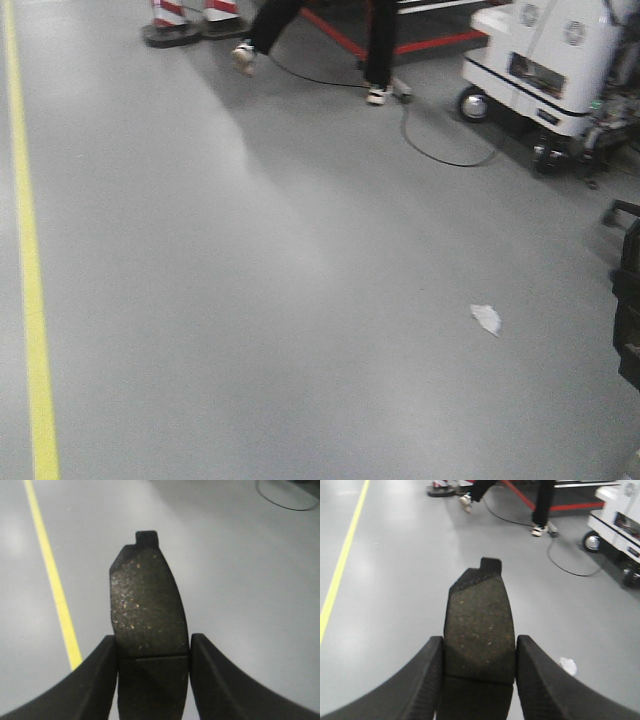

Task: Move and align brake pads A on conveyor
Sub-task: 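Drive the base along the yellow floor line past the cones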

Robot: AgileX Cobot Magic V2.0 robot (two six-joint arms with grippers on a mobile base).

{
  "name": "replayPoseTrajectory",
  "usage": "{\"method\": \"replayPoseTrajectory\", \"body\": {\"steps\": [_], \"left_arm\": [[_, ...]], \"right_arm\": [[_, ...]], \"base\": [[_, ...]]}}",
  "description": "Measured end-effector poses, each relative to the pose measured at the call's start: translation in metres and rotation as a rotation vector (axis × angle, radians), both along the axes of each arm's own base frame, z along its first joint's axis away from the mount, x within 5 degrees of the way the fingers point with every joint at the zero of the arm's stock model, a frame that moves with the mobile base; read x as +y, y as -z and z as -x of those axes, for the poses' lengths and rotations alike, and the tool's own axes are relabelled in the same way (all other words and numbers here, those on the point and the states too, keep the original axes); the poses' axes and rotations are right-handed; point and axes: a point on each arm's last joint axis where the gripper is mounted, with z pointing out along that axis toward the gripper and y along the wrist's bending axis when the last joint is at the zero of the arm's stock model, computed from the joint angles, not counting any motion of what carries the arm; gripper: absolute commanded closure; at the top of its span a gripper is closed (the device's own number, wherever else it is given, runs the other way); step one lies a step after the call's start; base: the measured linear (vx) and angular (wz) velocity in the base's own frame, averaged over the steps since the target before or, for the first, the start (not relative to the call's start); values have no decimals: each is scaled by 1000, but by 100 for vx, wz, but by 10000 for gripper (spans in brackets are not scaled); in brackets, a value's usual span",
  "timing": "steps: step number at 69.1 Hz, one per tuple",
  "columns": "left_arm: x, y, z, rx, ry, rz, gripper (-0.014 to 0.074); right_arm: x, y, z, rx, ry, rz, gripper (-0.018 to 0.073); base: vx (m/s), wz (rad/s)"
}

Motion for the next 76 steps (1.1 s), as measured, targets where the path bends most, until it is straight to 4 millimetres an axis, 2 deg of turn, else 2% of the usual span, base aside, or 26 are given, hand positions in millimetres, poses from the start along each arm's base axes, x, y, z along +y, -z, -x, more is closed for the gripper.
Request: {"method": "replayPoseTrajectory", "body": {"steps": [39, 76], "left_arm": [[0, 0, 0, 0, 0, 0, 482], [0, 0, 0, 0, 0, 0, 482]], "right_arm": [[0, 0, 0, 0, 0, 0, 374], [0, 0, 0, 0, 0, 0, 374]], "base": [[7, 42], [17, 23]]}}
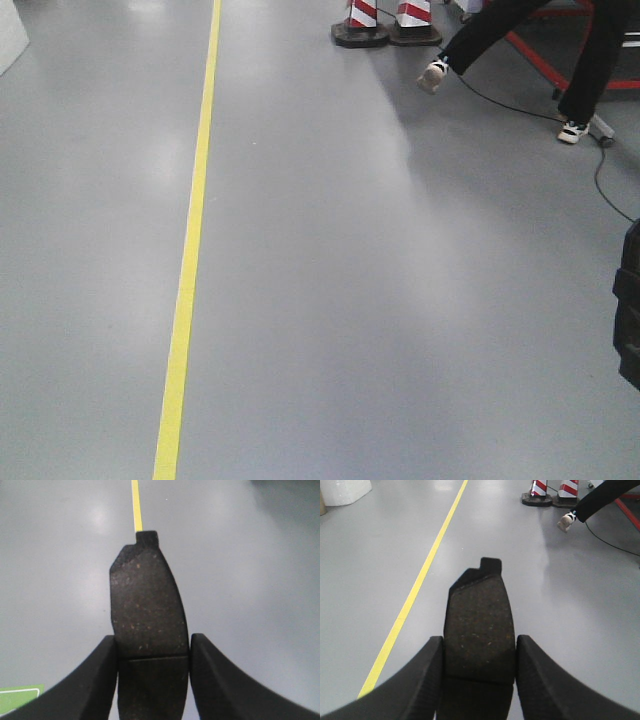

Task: Move and align brake pads A on conveyor
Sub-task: 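Drive the base along the yellow floor line past the cones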

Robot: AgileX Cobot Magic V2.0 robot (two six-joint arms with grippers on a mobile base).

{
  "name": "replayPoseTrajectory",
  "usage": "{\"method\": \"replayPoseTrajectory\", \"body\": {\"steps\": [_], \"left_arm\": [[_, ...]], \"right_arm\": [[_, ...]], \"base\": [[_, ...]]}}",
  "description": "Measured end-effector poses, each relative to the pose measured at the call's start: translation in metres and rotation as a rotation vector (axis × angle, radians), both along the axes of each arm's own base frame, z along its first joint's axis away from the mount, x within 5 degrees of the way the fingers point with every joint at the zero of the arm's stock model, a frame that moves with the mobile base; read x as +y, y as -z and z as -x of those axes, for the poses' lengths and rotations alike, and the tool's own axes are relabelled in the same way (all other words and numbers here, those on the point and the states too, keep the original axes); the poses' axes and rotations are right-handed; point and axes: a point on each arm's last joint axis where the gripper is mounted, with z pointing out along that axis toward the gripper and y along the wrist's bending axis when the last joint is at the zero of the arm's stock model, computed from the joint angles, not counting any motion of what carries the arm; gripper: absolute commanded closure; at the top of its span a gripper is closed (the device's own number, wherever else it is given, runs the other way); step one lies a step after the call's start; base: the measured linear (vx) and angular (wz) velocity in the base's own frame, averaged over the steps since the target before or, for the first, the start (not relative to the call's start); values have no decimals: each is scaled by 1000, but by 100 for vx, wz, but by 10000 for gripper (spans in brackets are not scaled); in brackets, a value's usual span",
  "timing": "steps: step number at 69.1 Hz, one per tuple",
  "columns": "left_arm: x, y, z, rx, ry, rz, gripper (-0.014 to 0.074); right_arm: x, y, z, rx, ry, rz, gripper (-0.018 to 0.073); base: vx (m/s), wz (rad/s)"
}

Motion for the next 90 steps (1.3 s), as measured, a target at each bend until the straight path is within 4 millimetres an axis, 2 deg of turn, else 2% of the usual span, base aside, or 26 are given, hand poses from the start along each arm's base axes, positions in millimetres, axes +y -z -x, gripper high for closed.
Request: {"method": "replayPoseTrajectory", "body": {"steps": [35, 90], "left_arm": [[0, 0, 0, 0, 0, 0, 482], [0, 0, 0, 0, 0, 0, 482]], "right_arm": [[0, 0, 0, 0, 0, 0, 374], [0, 0, 0, 0, 0, 0, 374]], "base": [[41, 5], [54, 8]]}}
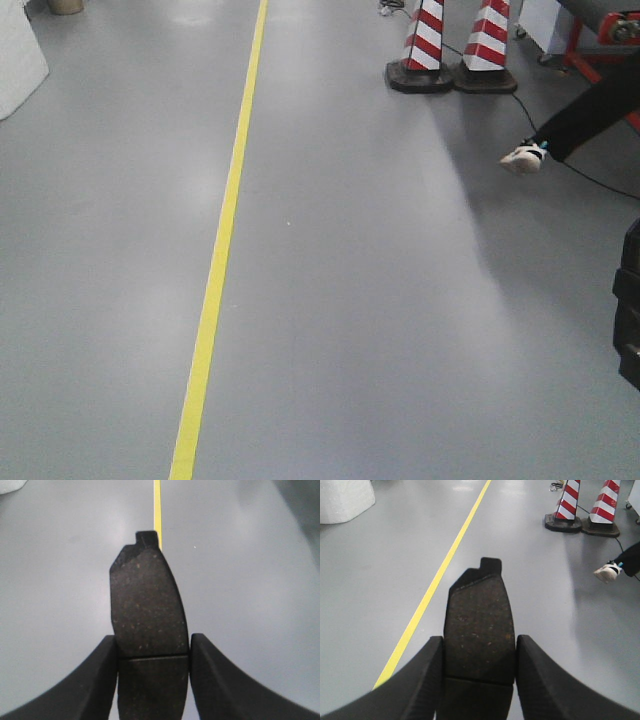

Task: Move and align brake pads A on conveyor
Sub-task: 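Drive the base along the yellow floor line past the cones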

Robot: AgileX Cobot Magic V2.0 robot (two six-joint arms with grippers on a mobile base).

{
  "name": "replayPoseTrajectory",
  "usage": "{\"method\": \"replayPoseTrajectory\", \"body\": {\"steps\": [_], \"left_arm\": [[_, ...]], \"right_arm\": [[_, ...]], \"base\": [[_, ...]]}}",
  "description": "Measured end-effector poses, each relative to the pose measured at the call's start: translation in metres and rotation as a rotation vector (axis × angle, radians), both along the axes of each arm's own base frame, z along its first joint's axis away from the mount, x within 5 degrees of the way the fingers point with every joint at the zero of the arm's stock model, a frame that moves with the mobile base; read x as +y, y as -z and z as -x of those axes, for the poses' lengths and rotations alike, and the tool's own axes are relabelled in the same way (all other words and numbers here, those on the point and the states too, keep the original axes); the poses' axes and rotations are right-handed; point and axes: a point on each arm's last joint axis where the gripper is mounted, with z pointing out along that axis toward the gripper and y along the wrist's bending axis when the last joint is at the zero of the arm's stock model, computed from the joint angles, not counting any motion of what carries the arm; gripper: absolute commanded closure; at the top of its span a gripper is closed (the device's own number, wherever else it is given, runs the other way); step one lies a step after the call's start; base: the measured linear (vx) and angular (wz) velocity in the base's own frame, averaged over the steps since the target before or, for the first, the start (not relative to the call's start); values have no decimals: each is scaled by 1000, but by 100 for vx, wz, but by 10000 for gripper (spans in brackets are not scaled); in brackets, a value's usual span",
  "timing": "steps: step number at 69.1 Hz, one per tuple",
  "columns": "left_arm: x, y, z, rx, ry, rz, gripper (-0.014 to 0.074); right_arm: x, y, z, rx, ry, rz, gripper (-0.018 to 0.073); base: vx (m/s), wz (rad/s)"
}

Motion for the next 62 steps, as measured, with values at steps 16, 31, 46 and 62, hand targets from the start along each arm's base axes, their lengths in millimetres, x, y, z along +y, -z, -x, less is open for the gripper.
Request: {"method": "replayPoseTrajectory", "body": {"steps": [16, 31, 46, 62], "left_arm": [[0, 0, 0, 0, 0, 0, 482], [0, 0, 0, 0, 0, 0, 482], [0, 0, 0, 0, 0, 0, 482], [0, 0, 0, 0, 0, 0, 482]], "right_arm": [[0, 0, 0, 0, 0, 0, 374], [0, 0, 0, 0, 0, 0, 374], [0, 0, 0, 0, 0, 0, 374], [0, 0, 0, 0, 0, 0, 374]], "base": [[59, 9], [60, 2], [61, -2], [60, 2]]}}
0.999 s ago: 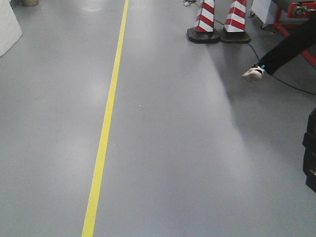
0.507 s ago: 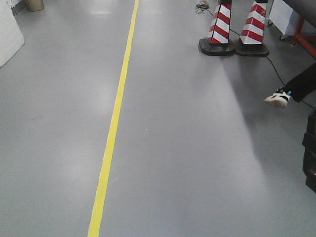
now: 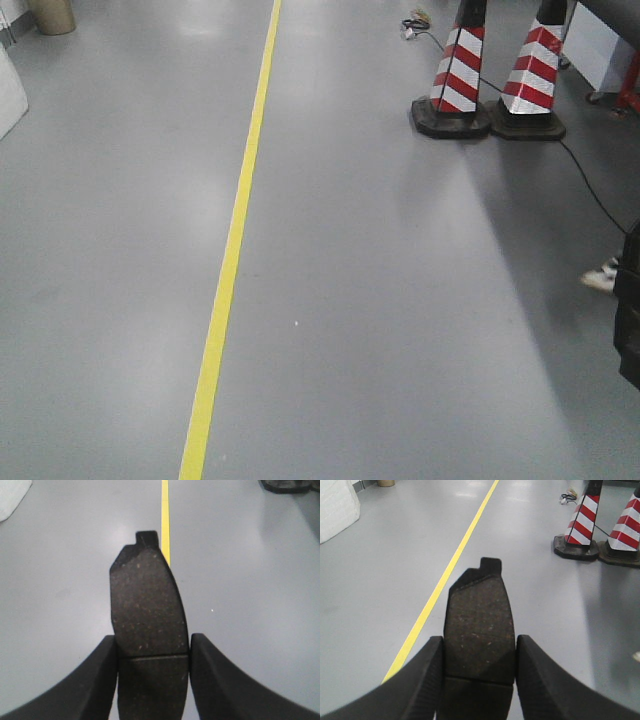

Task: Move and align brake pads A on conveyor
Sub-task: 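Drive the base along the yellow floor line past the cones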

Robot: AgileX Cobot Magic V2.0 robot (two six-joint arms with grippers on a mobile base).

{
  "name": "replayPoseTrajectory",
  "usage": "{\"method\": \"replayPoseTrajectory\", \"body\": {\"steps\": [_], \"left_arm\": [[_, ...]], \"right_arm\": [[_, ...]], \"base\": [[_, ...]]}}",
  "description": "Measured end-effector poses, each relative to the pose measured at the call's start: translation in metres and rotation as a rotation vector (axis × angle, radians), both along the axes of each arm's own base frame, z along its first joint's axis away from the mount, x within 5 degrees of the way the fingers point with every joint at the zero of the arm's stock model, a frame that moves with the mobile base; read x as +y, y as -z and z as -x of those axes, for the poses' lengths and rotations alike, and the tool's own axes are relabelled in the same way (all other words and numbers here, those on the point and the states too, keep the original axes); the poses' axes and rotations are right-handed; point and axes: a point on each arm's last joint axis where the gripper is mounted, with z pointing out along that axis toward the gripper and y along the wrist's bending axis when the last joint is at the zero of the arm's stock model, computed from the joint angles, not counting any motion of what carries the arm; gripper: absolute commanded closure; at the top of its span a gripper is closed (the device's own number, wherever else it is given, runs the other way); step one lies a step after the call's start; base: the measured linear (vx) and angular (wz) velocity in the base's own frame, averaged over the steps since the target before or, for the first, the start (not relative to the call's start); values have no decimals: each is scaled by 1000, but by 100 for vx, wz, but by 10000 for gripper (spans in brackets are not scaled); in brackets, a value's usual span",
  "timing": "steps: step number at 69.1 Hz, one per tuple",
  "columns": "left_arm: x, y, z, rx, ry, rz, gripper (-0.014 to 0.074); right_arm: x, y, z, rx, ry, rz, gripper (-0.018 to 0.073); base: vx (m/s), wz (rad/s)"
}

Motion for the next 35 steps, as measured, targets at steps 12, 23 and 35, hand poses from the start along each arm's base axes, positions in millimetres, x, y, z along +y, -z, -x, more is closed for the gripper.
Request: {"method": "replayPoseTrajectory", "body": {"steps": [12, 23, 35], "left_arm": [[0, 0, 0, 0, 0, 0, 482], [0, 0, 0, 0, 0, 0, 482], [0, 0, 0, 0, 0, 0, 482]], "right_arm": [[0, 0, 0, 0, 0, 0, 374], [0, 0, 0, 0, 0, 0, 374], [0, 0, 0, 0, 0, 0, 374]], "base": [[60, 7], [61, 7], [61, 6]]}}
